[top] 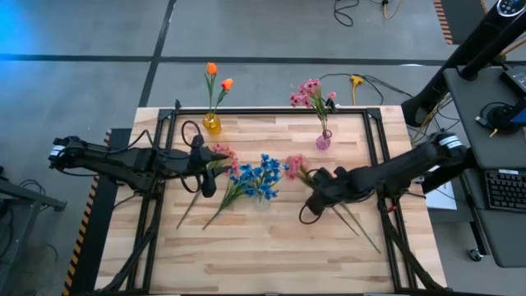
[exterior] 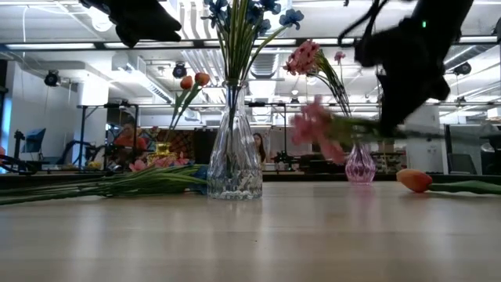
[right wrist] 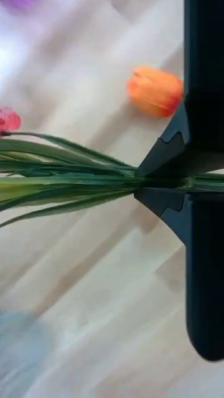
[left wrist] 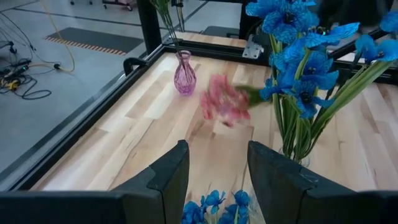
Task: Sort flowers into vase by color
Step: Put the right pink flowers into the pink vase
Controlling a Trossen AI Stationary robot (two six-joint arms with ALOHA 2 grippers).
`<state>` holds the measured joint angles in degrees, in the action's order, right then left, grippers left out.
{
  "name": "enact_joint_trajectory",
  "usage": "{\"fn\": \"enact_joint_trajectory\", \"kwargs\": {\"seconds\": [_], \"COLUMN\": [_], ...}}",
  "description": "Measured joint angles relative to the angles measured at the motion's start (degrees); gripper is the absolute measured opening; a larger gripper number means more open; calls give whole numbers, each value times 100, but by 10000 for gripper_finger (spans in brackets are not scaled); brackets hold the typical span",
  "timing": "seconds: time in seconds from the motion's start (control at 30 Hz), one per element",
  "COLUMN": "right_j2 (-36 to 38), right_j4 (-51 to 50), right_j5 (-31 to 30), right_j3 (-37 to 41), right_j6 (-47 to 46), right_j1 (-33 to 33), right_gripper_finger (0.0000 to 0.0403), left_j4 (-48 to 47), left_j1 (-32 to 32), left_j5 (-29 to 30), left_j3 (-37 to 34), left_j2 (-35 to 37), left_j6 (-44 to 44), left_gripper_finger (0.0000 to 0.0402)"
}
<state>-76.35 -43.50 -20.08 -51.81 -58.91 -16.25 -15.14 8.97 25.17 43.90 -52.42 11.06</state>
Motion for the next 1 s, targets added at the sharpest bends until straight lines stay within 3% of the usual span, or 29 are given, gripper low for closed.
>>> {"fn": "enact_joint_trajectory", "kwargs": {"seconds": [0.2, 0.33, 0.57, 0.8, 1.0], "right_j2": [881, 1339, 1745, 1814, 1927], "right_j4": [239, 959, 2525, 2699, 3591], "right_j5": [-1122, -1657, -1770, -2214, -2350], "right_j3": [120, 417, 861, 889, 947], "right_j6": [194, 560, 1452, 1826, 2574], "right_j1": [-11, -33, -35, -37, -35], "right_gripper_finger": [18, 18, 18, 18, 18], "left_j4": [17, 16, 15, 14, 13], "left_j1": [0, 0, 0, 0, 0], "left_j5": [2, 0, 1, 0, 0], "left_j3": [0, -1, -2, -4, -4], "left_j2": [0, 0, 0, 0, 0], "left_j6": [-8, -10, -11, -12, -60], "left_gripper_finger": [146, 146, 146, 146, 146]}}
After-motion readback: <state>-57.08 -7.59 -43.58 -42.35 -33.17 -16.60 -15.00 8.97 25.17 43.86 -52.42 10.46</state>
